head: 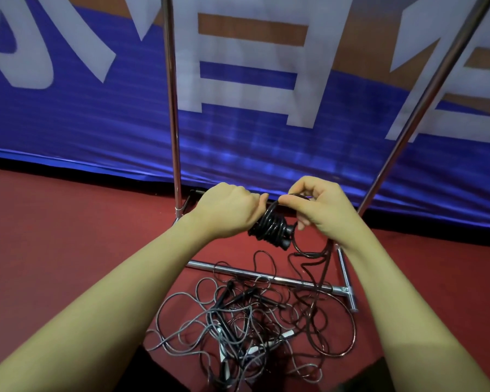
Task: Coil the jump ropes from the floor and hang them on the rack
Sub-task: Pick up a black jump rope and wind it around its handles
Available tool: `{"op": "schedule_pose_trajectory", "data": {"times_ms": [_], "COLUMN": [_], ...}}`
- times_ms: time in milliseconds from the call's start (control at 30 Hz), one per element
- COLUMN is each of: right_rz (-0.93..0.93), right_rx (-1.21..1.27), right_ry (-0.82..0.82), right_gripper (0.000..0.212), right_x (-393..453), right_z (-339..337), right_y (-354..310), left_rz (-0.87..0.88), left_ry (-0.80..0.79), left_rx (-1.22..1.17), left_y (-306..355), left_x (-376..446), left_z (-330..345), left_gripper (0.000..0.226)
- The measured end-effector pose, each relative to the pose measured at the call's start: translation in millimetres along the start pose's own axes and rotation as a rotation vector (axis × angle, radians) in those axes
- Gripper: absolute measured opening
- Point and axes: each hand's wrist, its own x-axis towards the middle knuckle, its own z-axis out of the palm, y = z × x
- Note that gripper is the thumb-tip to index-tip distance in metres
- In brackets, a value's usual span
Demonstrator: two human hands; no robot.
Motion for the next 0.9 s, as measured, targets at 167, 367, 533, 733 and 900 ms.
{"op": "schedule_pose_trajectory", "data": {"times_ms": [167, 367, 533, 733, 900], "right_rz": [-0.051, -0.008, -0.010, -0.062, 0.021], "right_rx": [0.092, 0.085, 0.191, 0.141, 0.295], "right_ry": [-0.084, 0.093, 0.114, 0.114, 0.144], "right_gripper": [0.015, 0.013, 0.015, 0.014, 0.008], "right_x": [-2.4, -2.3, 0.2, 0.2, 1.4], "right_z": [-6.9, -5.9, -5.4, -4.9, -0.9], "right_y": [-1.2, 0.1, 1.7, 4.3, 4.6], "left_rz": [-0.012, 0.112, 0.081, 0.030, 0.127], "left_ry": [-0.002, 0.097, 0.127, 0.095, 0.161], "left_rx": [-0.088, -0.105, -0.239, -0.301, -0.185], "left_y": [-0.4, -1.1, 1.4, -3.5, -2.8], "left_x": [-1.7, -5.0, -6.8, -9.8, -8.0], "left_z": [-0.8, 1.8, -5.7, -2.5, -10.4], "left_gripper": [0.045, 0.071, 0.051, 0.052, 0.056]}}
